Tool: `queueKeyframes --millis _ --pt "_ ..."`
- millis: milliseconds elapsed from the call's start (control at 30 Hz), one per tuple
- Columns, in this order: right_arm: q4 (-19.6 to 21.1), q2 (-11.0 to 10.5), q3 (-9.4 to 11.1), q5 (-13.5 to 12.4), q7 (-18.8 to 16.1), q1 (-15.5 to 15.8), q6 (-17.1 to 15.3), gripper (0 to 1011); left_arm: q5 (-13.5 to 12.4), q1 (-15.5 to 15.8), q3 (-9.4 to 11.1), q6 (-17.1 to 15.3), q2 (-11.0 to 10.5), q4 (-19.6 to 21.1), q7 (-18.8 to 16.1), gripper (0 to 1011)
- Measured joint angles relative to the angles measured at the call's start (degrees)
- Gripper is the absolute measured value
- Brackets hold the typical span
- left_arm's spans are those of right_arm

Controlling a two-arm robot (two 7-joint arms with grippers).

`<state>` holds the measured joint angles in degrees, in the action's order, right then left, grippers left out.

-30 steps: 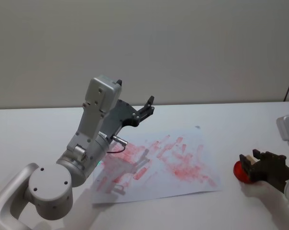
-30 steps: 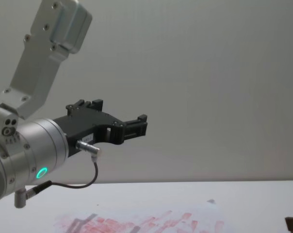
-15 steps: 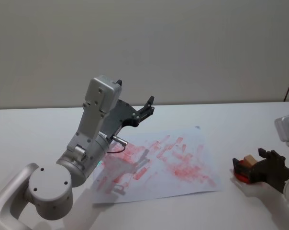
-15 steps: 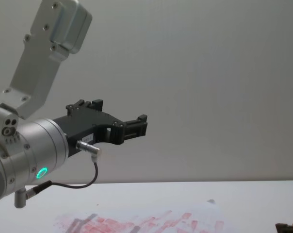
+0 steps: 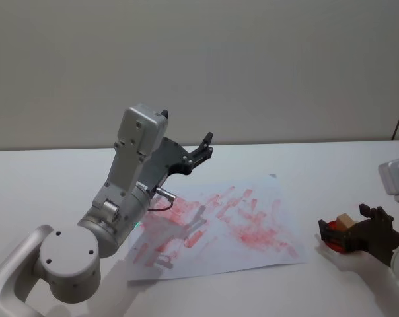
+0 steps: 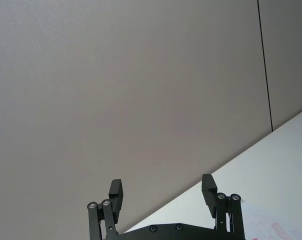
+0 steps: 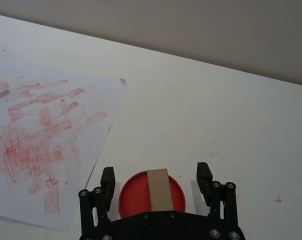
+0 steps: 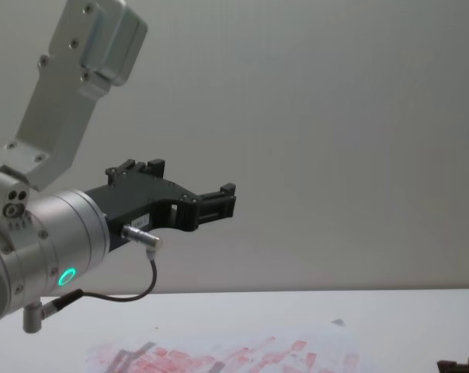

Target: Use the one hand to pick up the stamp and affix it onto the A4 paper.

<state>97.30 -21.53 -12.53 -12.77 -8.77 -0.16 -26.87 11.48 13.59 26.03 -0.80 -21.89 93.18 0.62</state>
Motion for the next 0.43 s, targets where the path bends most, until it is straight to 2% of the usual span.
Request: queueKeyframes --millis 433 --pt "-0.08 0.01 0.00 0.05 -0.06 -0.05 -0.04 1001 0.00 0.00 0.00 0.00 0.00 0.00 0.00 1001"
